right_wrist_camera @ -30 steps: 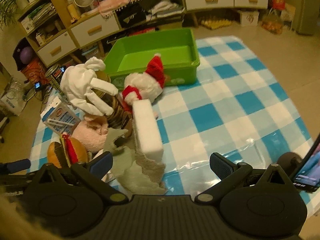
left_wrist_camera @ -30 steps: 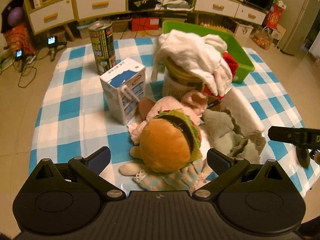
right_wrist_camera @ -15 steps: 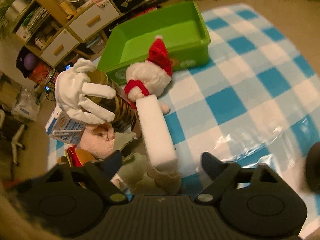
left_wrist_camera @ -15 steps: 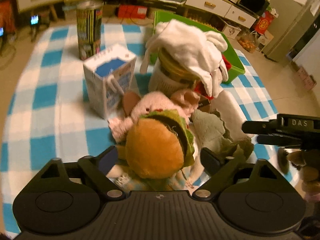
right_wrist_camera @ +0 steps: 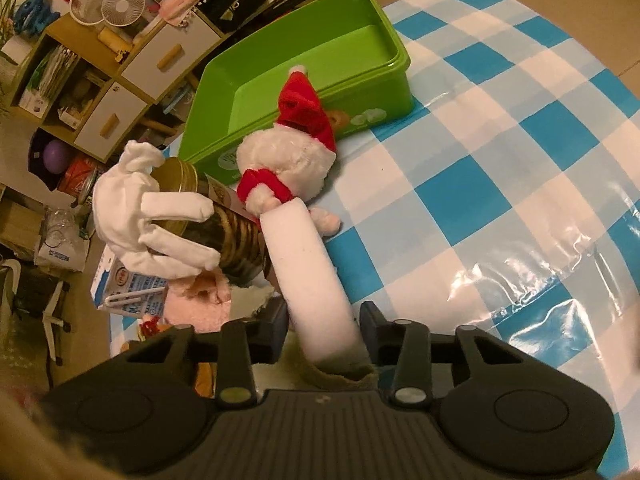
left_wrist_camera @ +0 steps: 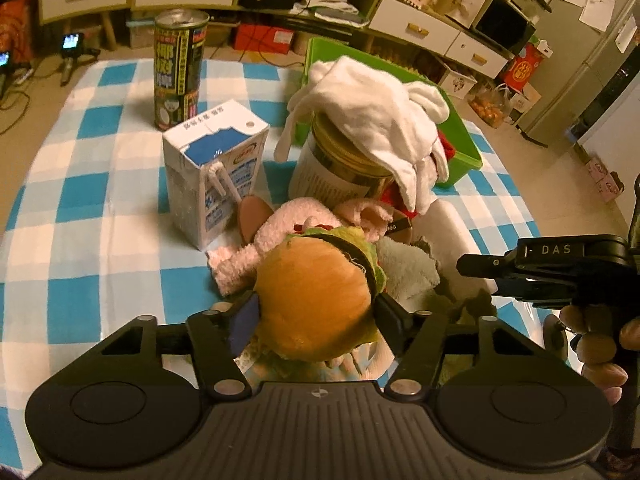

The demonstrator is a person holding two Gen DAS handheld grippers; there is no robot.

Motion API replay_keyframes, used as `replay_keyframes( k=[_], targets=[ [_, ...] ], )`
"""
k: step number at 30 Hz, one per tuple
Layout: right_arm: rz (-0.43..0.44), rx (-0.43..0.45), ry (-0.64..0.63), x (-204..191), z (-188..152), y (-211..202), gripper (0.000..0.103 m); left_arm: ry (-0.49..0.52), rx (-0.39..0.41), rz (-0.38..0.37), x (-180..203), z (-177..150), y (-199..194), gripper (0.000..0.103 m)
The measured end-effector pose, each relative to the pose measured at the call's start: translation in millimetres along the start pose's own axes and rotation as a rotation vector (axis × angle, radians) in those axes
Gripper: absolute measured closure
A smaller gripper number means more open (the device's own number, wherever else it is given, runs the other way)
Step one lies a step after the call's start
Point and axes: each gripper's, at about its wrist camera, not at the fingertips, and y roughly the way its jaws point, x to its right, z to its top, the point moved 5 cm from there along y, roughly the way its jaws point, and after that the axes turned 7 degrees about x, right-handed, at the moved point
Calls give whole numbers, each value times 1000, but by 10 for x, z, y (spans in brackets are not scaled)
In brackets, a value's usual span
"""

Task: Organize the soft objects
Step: 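Close left gripper on the burger plush while right gripper closes on the foam block, then lift and carry the burger plush and foam block over the green bin with both tools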

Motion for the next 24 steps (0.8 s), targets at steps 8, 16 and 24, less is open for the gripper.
replay_keyframes(
  k=[8, 16, 24],
  targets=[
    [-3, 58, -51, -34, 40, -157, 101, 4, 33, 5, 14, 45, -62, 52],
    [14, 113, -37, 8, 140, -354, 101, 7, 78, -18, 68, 105, -179, 53],
    [49, 157, 3, 49, 272, -524, 101, -6, 111, -49, 110, 178, -301, 53]
  ],
)
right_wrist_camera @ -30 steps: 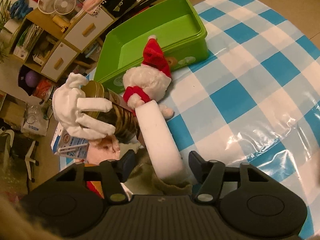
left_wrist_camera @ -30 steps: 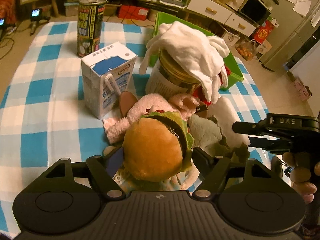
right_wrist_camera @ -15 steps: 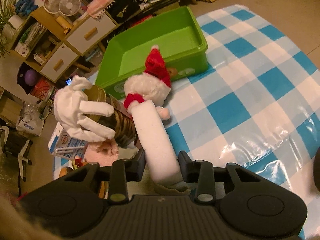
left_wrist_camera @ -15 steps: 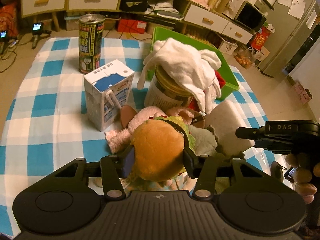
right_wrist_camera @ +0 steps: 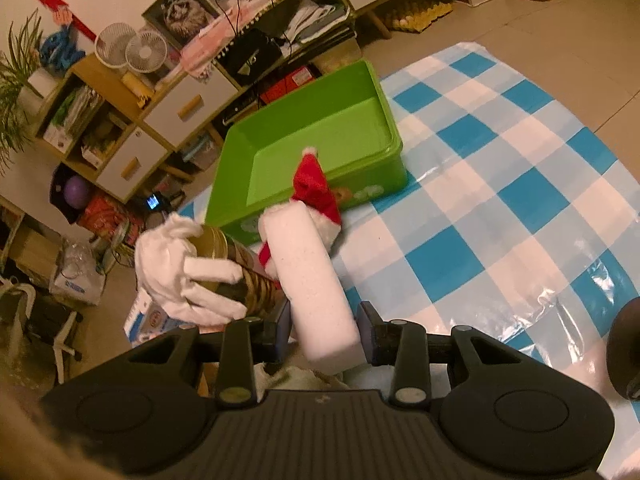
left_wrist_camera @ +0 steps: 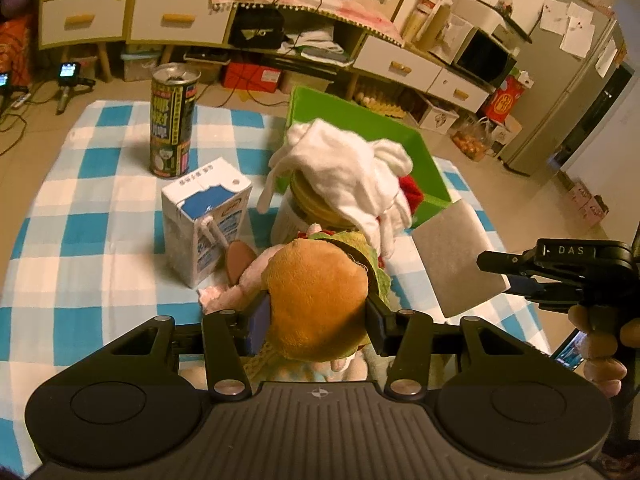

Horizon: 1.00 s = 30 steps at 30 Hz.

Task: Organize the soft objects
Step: 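Lift and carry the burger plush and foam block over the green bin with both tools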

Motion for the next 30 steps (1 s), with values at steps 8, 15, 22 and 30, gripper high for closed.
replay_keyframes(
  k=[8, 15, 22, 30],
  targets=[
    [47, 42, 56, -20, 165, -101, 101, -3, 57, -21, 111, 194, -120, 54],
    [70, 113, 132, 18, 400, -116, 101, 4, 106, -41, 284, 495, -113, 54],
    [104, 201, 222, 89, 639, 2, 101, -3, 154, -67, 465, 871, 46, 54],
    [96, 289, 233, 162, 854, 220, 101, 35, 117, -35, 569, 1360, 521, 54]
  ],
)
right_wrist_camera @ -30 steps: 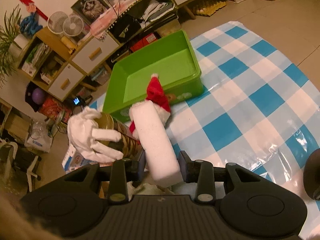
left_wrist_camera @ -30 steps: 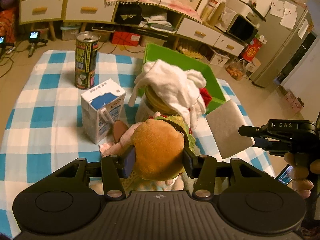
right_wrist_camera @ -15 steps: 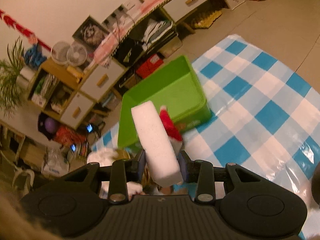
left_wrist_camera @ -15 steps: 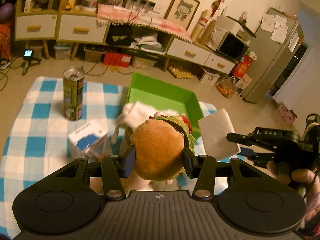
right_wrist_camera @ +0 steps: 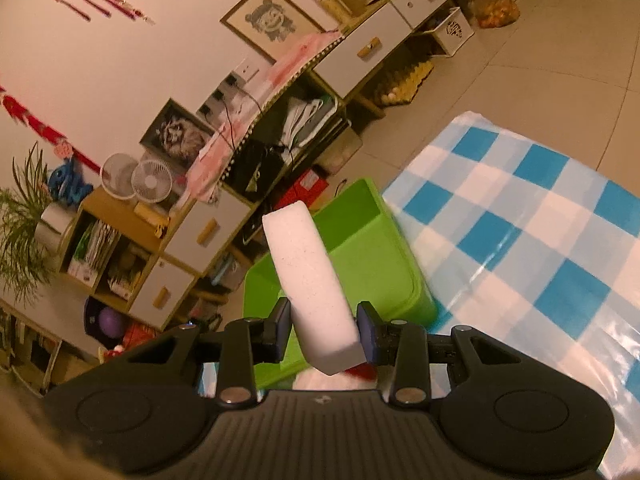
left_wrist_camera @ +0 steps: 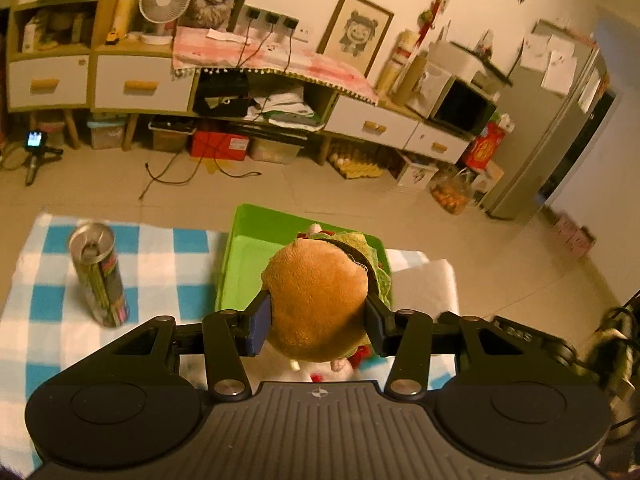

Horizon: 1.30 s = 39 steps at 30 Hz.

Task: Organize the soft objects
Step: 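Lift and carry the burger plush and foam block over the green bin with both tools, then open left gripper to drop the burger while right gripper drops the foam block into the bin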

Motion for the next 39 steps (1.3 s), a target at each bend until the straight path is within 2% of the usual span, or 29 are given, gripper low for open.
replay_keyframes(
  k=[6, 14, 17, 20, 25, 34, 35, 38, 39],
  targets=[
    [25, 28, 5, 29, 46, 208, 101, 40, -89, 53, -85, 92, 556, 54],
    [-46, 61, -19, 162, 34, 440, 101, 80, -212, 74, -264, 6, 1286, 53],
    [-43, 77, -15, 192, 55, 471, 101, 79, -256, 99, -339, -24, 1469, 53],
    [-30, 67, -20, 200, 57, 525, 101, 78, -293, 115, -381, -61, 1557, 52],
    [-45, 36, -15, 235, 4, 639, 100, 87, -379, 185, -455, -203, 1645, 52],
    [-67, 9, -78, 169, -62, 679, 98, 72, -436, 207, -474, -296, 1624, 52],
    [-71, 8, -77, 169, -61, 676, 96, 76, -442, 210, -467, -303, 1617, 52],
    [-81, 7, -71, 174, -48, 665, 84, 80, -455, 217, -453, -321, 1602, 50],
    [-83, 8, -67, 177, -42, 657, 77, 89, -456, 217, -444, -327, 1597, 47]
  ],
)
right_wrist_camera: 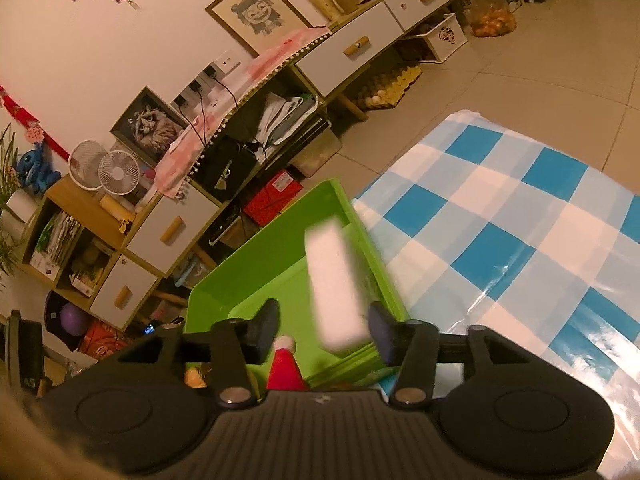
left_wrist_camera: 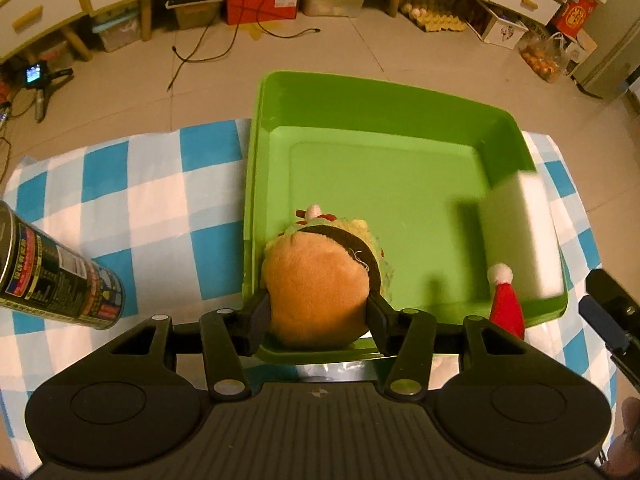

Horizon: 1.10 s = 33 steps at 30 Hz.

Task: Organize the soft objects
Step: 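Open left gripper to drop the burger while right gripper drops the foam block into the bin, then withdraw both tools from the bin back over the toy pile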

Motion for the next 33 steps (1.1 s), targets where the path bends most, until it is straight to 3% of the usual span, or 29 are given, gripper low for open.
replay_keyframes(
  k=[3, 11, 22, 33],
  targets=[
    [-9, -3, 18, 21, 13, -22, 64, 14, 10, 0, 22, -7, -8, 42],
    [-21, -37, -14, -17, 8, -71, 62, 44, 108, -23, 97, 31, -169, 22],
    [-45, -72, -73, -65, 12, -301, 54, 32, 231, -53, 80, 12, -611, 19],
    [-69, -98, -126, -74, -68, -596, 51, 31, 297, -93, 84, -294, -1042, 13]
  ],
)
